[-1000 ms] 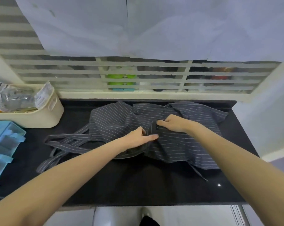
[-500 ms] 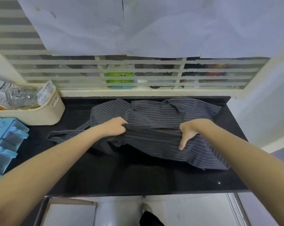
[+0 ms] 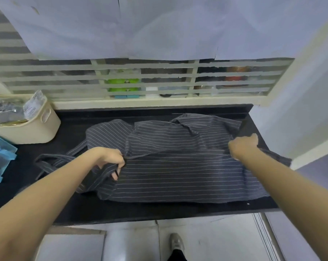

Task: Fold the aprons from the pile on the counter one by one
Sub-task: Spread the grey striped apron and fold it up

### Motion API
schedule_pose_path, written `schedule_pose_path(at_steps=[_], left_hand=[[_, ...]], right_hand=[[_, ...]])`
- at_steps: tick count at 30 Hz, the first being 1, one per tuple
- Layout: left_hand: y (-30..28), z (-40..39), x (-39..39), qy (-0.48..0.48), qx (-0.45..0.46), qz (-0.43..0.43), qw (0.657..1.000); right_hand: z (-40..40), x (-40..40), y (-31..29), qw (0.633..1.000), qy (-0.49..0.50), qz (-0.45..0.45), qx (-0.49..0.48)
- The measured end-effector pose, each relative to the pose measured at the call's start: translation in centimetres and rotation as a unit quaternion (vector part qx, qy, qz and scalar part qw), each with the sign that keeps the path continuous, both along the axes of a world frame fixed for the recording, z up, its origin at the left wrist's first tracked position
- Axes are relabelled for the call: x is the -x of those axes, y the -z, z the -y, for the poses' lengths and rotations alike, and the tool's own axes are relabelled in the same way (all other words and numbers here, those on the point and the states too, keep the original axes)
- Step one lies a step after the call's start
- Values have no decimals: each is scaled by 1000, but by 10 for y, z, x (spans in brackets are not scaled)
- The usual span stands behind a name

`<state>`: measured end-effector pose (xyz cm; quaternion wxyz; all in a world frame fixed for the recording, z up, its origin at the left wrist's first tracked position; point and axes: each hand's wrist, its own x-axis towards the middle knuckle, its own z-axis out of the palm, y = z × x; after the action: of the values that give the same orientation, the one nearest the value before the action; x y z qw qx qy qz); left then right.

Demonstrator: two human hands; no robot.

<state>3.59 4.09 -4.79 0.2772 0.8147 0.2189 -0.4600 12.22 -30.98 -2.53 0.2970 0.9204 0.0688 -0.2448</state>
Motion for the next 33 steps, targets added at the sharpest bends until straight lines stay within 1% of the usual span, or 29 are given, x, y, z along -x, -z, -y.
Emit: schedule_pose_path(at_steps=[2, 4, 7, 8, 9, 11, 13, 14, 15, 16, 17, 18, 20, 22, 24, 25, 26, 27, 28, 30, 31, 33], left_hand=[[11, 2, -13, -27, -10, 50, 998], [22, -1, -23, 5, -65, 88, 994], [36, -7, -37, 76, -160, 136, 975], [39, -7, -39, 83, -161, 150, 972], [39, -4, -41, 93, -154, 147, 973], [42, 4, -41, 154, -169, 128, 965], [46, 12, -42, 255, -222, 175, 925], [49, 16, -42, 293, -210, 216, 908], [54, 20, -42, 304, -164, 238, 908], [58, 24, -42, 301, -108, 239, 917], [62, 27, -41, 304, -77, 225, 922], [66, 30, -41, 318, -75, 210, 921], [72, 30, -37, 338, -99, 167, 921], [75, 23, -31, 320, -88, 105, 937], [72, 15, -28, 289, -55, 54, 954], [68, 12, -32, 283, -45, 34, 958], [62, 12, -38, 284, -44, 24, 958], [56, 13, -47, 290, -55, 42, 955], [49, 14, -60, 294, -74, 87, 949], [38, 20, -86, 270, -104, 209, 934], [34, 24, -100, 253, -113, 260, 925], [31, 32, -125, 250, -137, 317, 904]], right_hand=[[3, -9, 21, 998, -50, 23, -27], [-1, -10, 37, 996, -74, 18, -44], [-3, -20, 54, 995, -81, 10, -54], [-4, -23, 58, 996, -81, 8, -49], [-4, -25, 62, 996, -83, 6, -40], [-7, -27, 71, 994, -101, 2, -31], [-12, -27, 81, 991, -119, -4, -57], [-15, -28, 84, 990, -120, -13, -73], [-16, -30, 85, 989, -118, -25, -86], [-15, -32, 85, 988, -115, -40, -94], [-14, -35, 84, 987, -111, -56, -99], [-12, -36, 83, 987, -102, -71, -98], [-6, -34, 84, 990, -85, -95, -67], [-2, -32, 88, 991, -76, -104, -26], [-4, -32, 84, 991, -76, -109, -7], [-8, -35, 78, 991, -82, -107, -13], [-14, -42, 70, 990, -90, -100, -39], [-23, -53, 60, 988, -98, -84, -87], [-35, -66, 50, 981, -107, -58, -148], [-58, -94, 37, 956, -136, -13, -259], [-68, -107, 32, 946, -167, 4, -279], [-79, -128, 33, 946, -214, 17, -242]])
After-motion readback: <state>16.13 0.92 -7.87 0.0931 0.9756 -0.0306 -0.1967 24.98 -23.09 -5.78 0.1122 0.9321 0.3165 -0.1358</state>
